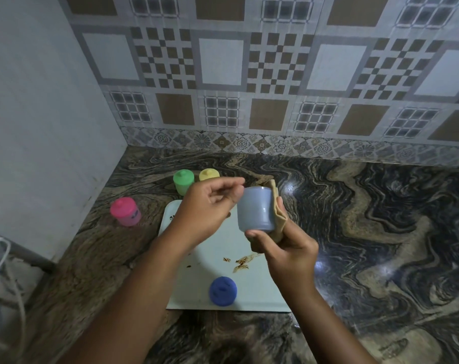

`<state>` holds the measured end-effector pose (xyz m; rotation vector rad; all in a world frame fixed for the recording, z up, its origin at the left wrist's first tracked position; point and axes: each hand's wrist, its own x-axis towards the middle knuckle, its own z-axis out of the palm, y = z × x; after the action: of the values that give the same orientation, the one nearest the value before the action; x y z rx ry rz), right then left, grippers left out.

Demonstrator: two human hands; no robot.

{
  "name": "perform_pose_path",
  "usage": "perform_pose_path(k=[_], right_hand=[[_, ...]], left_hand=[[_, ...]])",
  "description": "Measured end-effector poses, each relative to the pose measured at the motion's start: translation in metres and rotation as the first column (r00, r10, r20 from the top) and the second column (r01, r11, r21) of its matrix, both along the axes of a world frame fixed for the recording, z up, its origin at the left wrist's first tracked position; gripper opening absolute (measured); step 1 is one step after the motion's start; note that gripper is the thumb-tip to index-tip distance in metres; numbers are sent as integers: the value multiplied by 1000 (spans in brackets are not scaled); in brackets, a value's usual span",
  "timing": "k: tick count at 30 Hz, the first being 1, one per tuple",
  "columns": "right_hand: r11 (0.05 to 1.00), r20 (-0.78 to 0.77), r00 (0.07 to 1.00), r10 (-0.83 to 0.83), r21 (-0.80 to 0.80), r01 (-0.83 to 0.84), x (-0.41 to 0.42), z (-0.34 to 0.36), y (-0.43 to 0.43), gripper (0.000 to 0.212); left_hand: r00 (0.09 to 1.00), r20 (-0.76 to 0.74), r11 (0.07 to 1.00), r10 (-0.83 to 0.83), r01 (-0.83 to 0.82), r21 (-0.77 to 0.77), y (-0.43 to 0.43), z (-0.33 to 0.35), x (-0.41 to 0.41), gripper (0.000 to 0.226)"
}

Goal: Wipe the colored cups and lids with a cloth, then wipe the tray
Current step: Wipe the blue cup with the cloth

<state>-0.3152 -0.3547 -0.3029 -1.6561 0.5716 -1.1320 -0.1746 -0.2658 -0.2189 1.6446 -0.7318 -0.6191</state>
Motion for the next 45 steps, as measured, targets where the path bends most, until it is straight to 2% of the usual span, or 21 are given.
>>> perform_pose_path(k=[1,2,3,4,6,7,8,10,12,15,18,20,23,26,27,29,31,34,36,45], right_hand=[[996,10,1000,15,85,-15,1,1,-1,69],[997,9,1000,19,71,-19,1,1,-1,63],[1000,-2,1000,2,-24,-2,1,4,-1,60],[984,-42,999,-17,-179,9,1,4,0,62],[884,-108,993,-56,-467,-1,1,0,1,66],[858,-128,990,-57,-513,-16,1,0,0,70],[854,-143,988,-53,-519,-29,1,0,-1,72],[853,-144,989,-24,-519,-55,1,-2,-5,72],[853,-145,989,1,-516,-76,1,-6,-11,59],[879,-134,991,12,-472,-74,2,-19,-14,42],[900,-174,984,26,-425,-99,2,-38,-15,39],[927,-218,976,1,-366,-83,2,-51,-19,39],[996,-282,958,-52,-87,29,8,-60,-29,35],[989,-352,934,-62,104,105,21,-56,-47,28],[983,-362,930,-63,137,120,27,-52,-55,29],[968,-346,935,-79,199,155,41,-49,-71,49],[945,-308,946,-98,270,185,56,-49,-85,58],[923,-286,951,-119,320,212,80,-47,-100,55],[926,-237,967,-96,335,174,93,-46,-106,54],[964,-229,971,-72,236,127,118,-59,-120,60]], left_hand=[[997,-80,1000,-13,14,11,1,-3,3,14],[992,-123,1000,-10,11,6,1,-4,4,14],[994,-113,1000,9,-9,-5,0,-5,5,15],[998,-50,999,34,-34,-8,-2,-5,5,15],[980,189,997,61,-69,38,-6,-3,2,15],[954,292,994,70,-91,60,-7,-2,-1,14],[939,335,992,80,-108,65,-8,-1,-4,13],[943,317,991,98,-121,51,-8,-5,-6,13],[946,303,991,115,-129,28,-9,-11,-5,19],[910,374,983,177,-184,-16,-15,-26,0,16],[853,481,974,203,-225,-13,-23,-44,6,10],[861,476,976,179,-216,24,-29,-56,12,10],[875,467,975,124,-196,108,-41,-74,22,9],[853,516,958,76,-206,199,-54,-89,33,6],[846,530,953,62,-207,220,-58,-93,37,7],[833,552,946,38,-208,248,-67,-97,45,9],[808,589,937,32,-228,263,-77,-103,54,8],[768,640,934,32,-251,254,-93,-112,65,7],[757,653,930,28,-260,261,-104,-118,70,7],[777,630,911,13,-269,312,-129,-147,90,10]])
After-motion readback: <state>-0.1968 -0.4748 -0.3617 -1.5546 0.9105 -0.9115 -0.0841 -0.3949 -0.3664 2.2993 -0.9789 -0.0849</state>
